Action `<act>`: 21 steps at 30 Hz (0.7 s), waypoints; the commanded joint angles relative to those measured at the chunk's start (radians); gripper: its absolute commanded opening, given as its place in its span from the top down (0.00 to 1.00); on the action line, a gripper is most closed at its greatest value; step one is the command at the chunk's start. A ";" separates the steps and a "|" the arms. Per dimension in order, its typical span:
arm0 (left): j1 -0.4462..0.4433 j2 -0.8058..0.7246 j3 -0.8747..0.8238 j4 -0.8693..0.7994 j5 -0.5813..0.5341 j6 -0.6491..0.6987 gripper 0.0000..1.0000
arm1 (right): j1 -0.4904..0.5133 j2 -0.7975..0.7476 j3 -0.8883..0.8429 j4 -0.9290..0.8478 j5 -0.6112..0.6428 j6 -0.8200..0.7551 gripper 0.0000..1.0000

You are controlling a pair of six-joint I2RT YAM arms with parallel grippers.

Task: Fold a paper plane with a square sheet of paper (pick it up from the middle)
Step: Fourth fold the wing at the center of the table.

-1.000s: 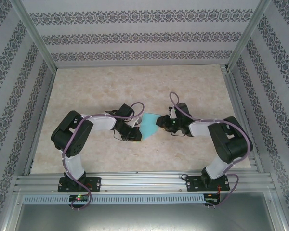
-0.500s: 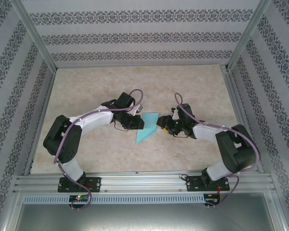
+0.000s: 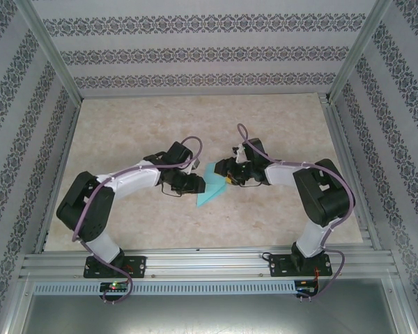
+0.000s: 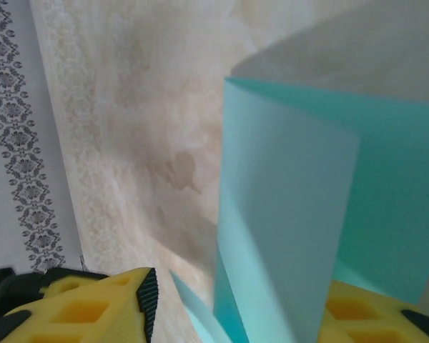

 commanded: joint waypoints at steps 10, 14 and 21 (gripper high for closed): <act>-0.376 0.134 0.174 -0.183 -0.748 -0.001 0.45 | -0.026 0.048 0.072 -0.058 -0.117 -0.042 0.66; -0.422 0.212 0.238 -0.245 -0.883 -0.031 0.42 | -0.025 0.039 0.064 -0.062 -0.117 -0.040 0.66; -0.429 0.237 0.223 -0.214 -0.910 -0.036 0.41 | -0.026 0.015 0.049 -0.067 -0.107 -0.039 0.66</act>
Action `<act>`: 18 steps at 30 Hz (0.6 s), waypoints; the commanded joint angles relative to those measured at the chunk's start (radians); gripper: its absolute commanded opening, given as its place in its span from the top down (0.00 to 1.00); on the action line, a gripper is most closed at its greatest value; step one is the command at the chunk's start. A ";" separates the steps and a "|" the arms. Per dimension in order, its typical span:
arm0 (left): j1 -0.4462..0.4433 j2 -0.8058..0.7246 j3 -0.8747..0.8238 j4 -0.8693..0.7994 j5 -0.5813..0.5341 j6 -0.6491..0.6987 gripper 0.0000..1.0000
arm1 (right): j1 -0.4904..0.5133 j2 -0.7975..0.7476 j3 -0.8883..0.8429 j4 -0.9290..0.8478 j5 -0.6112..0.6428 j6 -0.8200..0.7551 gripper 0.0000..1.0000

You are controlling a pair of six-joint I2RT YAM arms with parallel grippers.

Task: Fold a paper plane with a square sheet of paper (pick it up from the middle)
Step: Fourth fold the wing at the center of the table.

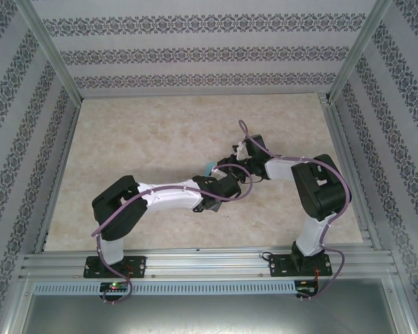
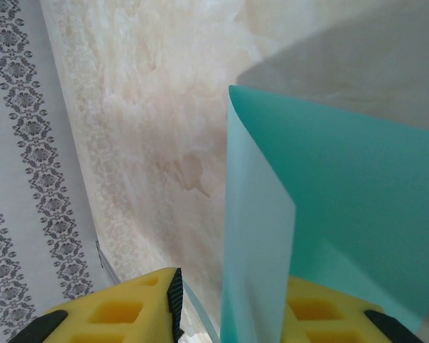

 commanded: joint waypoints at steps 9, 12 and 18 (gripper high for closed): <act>-0.009 0.022 -0.022 0.003 -0.061 0.007 0.55 | 0.002 -0.023 -0.008 -0.012 -0.015 -0.014 0.67; -0.009 0.018 -0.036 0.025 -0.031 0.014 0.51 | 0.002 -0.021 -0.009 0.005 -0.020 0.000 0.70; -0.011 0.010 -0.067 0.077 0.022 0.057 0.44 | 0.002 -0.021 -0.011 0.031 -0.028 0.022 0.80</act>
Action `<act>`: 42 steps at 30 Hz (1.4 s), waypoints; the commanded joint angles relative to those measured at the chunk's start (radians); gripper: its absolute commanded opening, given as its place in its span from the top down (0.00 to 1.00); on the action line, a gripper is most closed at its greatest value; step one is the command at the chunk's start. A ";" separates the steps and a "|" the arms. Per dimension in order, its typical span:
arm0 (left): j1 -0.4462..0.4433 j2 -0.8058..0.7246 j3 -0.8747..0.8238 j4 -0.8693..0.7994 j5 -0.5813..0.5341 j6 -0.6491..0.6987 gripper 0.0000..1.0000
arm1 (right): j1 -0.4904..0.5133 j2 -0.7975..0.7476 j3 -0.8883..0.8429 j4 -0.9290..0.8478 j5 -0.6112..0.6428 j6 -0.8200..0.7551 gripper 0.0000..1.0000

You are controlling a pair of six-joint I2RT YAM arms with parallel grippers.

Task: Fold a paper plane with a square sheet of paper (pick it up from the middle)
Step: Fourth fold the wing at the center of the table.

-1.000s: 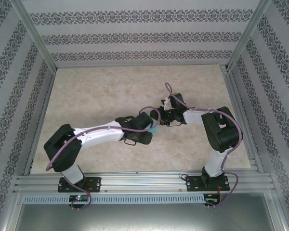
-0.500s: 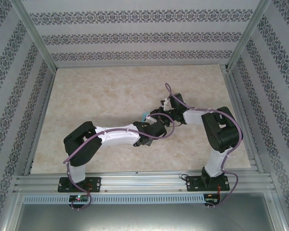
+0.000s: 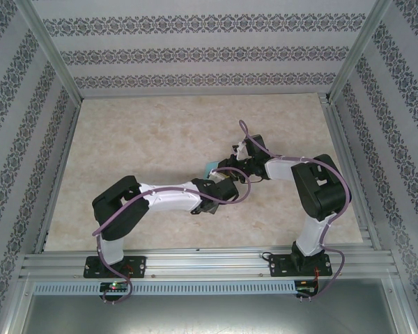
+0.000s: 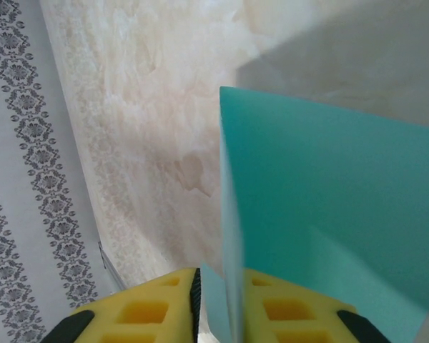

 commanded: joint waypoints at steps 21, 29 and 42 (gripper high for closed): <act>-0.008 0.032 -0.001 0.023 -0.033 0.026 0.70 | 0.000 -0.011 -0.013 0.033 -0.017 0.016 0.83; -0.008 0.017 -0.010 0.035 -0.034 0.023 0.78 | 0.002 -0.018 -0.023 0.028 -0.014 0.012 0.83; 0.058 -0.070 -0.081 0.150 0.166 0.084 0.94 | -0.046 -0.120 -0.042 -0.045 0.005 -0.032 0.59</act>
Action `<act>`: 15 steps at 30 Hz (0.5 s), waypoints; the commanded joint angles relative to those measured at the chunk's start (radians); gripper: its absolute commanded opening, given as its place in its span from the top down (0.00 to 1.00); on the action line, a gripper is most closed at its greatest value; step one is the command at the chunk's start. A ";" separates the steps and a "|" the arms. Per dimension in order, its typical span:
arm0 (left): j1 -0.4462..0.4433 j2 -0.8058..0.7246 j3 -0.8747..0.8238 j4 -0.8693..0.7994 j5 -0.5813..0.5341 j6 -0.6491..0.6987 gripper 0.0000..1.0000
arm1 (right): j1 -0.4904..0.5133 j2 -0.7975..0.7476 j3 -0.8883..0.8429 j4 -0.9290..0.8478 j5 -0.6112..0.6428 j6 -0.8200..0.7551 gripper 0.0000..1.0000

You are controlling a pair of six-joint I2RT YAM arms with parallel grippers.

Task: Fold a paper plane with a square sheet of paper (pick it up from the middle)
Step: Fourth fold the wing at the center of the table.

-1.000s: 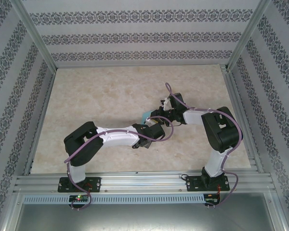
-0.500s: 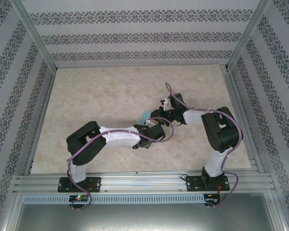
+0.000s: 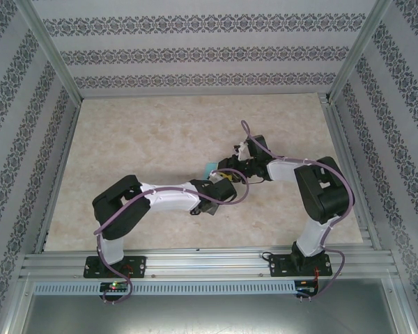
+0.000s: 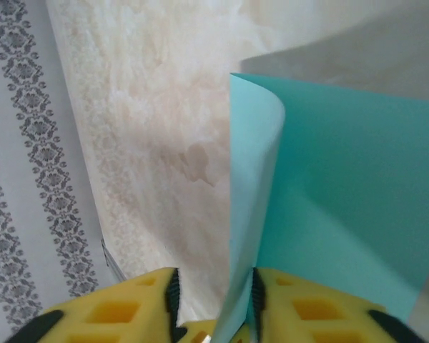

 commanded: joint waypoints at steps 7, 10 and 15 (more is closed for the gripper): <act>0.148 -0.113 -0.082 0.171 0.443 0.077 0.95 | -0.067 -0.220 -0.031 -0.194 0.114 -0.128 0.53; 0.208 -0.099 -0.095 0.221 0.618 0.074 0.95 | -0.064 -0.266 -0.061 -0.189 0.137 -0.128 0.54; 0.285 -0.072 -0.129 0.315 0.814 0.043 0.95 | -0.023 -0.270 -0.111 -0.116 0.129 -0.101 0.71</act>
